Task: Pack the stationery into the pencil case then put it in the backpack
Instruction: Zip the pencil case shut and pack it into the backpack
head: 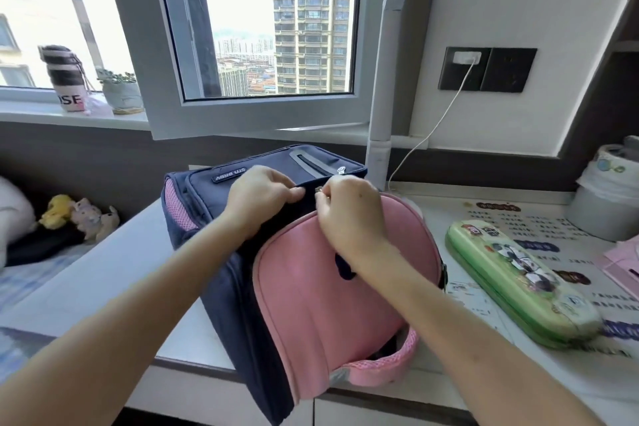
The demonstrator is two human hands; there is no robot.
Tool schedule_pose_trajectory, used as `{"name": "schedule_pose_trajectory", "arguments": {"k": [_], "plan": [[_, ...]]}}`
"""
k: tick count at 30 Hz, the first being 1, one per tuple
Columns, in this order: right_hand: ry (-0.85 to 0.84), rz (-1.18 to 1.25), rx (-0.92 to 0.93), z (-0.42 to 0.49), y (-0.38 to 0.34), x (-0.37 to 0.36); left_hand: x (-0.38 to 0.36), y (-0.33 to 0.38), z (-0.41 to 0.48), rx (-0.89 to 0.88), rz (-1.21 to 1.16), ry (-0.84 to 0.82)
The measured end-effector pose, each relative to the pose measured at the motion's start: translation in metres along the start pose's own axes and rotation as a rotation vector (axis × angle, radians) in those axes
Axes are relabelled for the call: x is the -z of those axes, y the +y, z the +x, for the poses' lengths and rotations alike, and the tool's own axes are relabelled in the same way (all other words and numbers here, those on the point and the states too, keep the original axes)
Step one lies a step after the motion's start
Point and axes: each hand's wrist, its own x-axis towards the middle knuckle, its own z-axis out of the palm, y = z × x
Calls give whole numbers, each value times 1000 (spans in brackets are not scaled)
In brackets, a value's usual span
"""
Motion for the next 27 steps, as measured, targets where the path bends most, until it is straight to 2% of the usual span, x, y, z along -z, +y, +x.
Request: {"name": "schedule_pose_trajectory", "arguments": {"k": [2,4,6,10,12,16,21,22,24,26,27], "plan": [[38,121,-25,-8,-15,-2,11,6,12,154,-214,-174],[62,221,-22,-15,-27,-4,16,12,27,235,-231,-292],[73,267,30,-27,-48,-6,21,21,38,248,-170,-313],[199,176,118,-47,-84,-17,30,28,52,274,-141,-404],[194,92,202,-46,-88,-21,35,27,55,319,-171,-465],[107,-143,286,-40,-83,-33,42,28,54,367,-242,-473],[224,171,430,-43,-61,-18,51,34,48,298,-253,-405],[252,206,414,-47,-47,-6,52,37,44,231,-223,-366],[312,161,252,-55,-1,20,51,43,35,44,-82,-251],[276,-55,-82,-60,70,42,45,48,25,-141,92,-142],[156,-191,-286,-62,106,48,42,48,22,-197,162,-97]]}}
